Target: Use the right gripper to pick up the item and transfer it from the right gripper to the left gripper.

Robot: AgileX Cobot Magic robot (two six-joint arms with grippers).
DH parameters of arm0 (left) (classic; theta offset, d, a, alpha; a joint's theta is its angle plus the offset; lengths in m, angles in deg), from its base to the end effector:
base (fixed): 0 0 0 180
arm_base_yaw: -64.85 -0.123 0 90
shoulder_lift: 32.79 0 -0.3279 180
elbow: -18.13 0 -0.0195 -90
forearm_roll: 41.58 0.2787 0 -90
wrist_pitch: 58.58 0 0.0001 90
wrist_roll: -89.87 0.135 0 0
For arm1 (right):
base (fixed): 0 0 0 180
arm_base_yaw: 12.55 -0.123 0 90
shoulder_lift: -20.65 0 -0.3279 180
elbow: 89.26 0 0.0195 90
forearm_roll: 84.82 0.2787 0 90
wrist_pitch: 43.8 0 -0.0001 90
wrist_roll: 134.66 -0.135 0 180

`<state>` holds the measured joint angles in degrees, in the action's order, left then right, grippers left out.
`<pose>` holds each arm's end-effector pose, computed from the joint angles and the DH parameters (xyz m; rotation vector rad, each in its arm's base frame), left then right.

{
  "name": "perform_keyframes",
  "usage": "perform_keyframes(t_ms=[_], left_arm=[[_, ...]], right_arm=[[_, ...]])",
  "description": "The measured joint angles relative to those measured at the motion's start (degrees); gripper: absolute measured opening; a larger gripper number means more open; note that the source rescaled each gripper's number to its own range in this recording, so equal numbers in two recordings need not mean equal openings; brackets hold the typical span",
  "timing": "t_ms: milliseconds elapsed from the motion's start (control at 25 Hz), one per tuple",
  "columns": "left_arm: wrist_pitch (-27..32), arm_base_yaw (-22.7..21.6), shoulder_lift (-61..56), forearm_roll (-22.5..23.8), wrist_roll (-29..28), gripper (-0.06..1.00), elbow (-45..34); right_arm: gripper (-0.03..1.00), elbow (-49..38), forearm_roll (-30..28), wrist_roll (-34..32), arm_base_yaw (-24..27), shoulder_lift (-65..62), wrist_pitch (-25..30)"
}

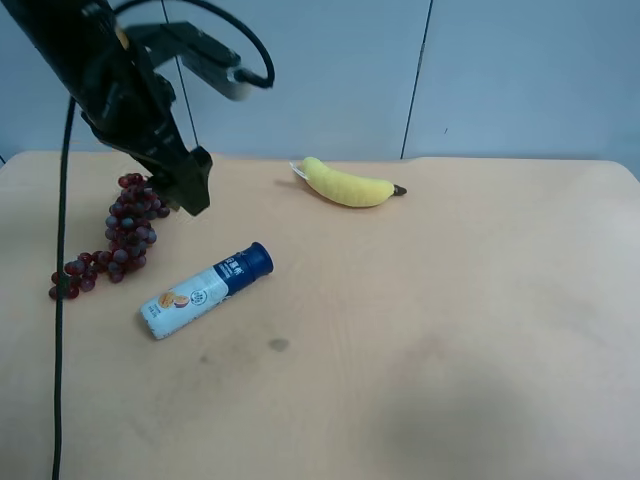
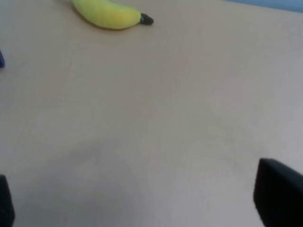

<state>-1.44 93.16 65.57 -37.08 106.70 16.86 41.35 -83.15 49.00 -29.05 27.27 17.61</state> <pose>0.3378 -0.1719 0.2963 1.0846 2.5060 0.0454 0.0127 0.0074 0.2706 -0.3610 2.0215 0.1743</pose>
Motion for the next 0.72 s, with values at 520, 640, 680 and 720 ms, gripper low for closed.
perform_keyframes(t_ms=[520, 640, 680, 720], left_arm=[[5.2, 0.1, -27.1, -0.3, -4.3, 0.99, -8.2], [5.1, 0.1, -35.0, -0.3, -5.9, 1.0, -14.7], [5.1, 0.1, -37.4, -0.3, -6.5, 1.0, -16.9], [5.1, 0.1, -40.3, -0.3, -7.2, 1.0, -19.9]], right_arm=[[1.0, 0.0, 0.0, 0.0, 0.0, 0.0, 0.0], [1.0, 0.0, 0.0, 0.0, 0.0, 0.0, 0.0], [1.0, 0.0, 0.0, 0.0, 0.0, 0.0, 0.0], [1.0, 0.0, 0.0, 0.0, 0.0, 0.0, 0.0]])
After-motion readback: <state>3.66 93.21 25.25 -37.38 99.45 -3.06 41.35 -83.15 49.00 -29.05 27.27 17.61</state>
